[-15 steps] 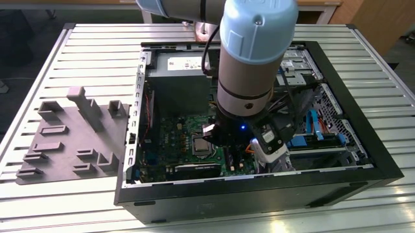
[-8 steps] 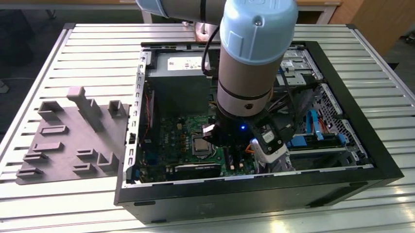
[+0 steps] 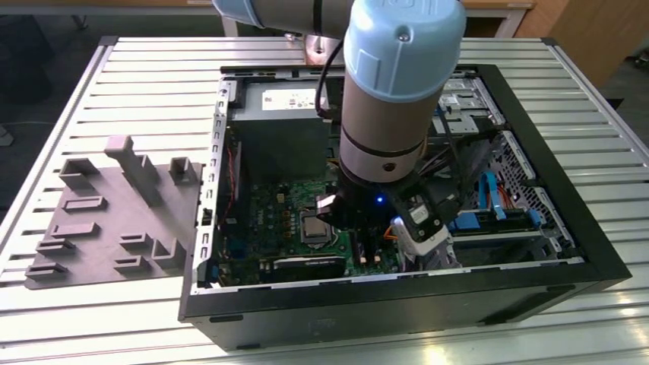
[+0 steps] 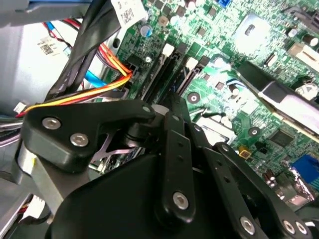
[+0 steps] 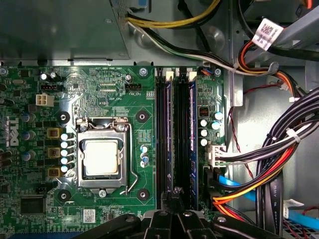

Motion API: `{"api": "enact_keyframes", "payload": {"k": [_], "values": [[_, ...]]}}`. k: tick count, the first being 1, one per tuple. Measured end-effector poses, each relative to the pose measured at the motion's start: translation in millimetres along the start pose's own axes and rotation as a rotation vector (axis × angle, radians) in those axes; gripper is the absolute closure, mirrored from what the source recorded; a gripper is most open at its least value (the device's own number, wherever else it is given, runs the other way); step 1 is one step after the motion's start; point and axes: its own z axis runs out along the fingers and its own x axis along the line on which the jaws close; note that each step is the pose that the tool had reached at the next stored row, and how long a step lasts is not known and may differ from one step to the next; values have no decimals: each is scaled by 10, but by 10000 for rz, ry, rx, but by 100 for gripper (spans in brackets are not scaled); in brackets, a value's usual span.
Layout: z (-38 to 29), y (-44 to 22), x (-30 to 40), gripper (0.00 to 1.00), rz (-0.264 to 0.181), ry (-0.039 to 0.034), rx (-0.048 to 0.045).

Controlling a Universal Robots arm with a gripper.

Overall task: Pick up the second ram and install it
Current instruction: 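Press down the second ram until it locks into place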

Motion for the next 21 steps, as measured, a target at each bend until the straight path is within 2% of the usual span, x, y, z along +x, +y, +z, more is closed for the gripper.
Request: {"api": "enact_keyframes", "payload": {"k": [2, 8, 13, 21], "values": [[-55, -2, -1, 89, 0, 6, 24], [-257, 3, -9, 89, -1, 6, 25], [-398, 7, -15, 89, -1, 6, 25], [-414, 7, -16, 89, -1, 6, 26]]}}
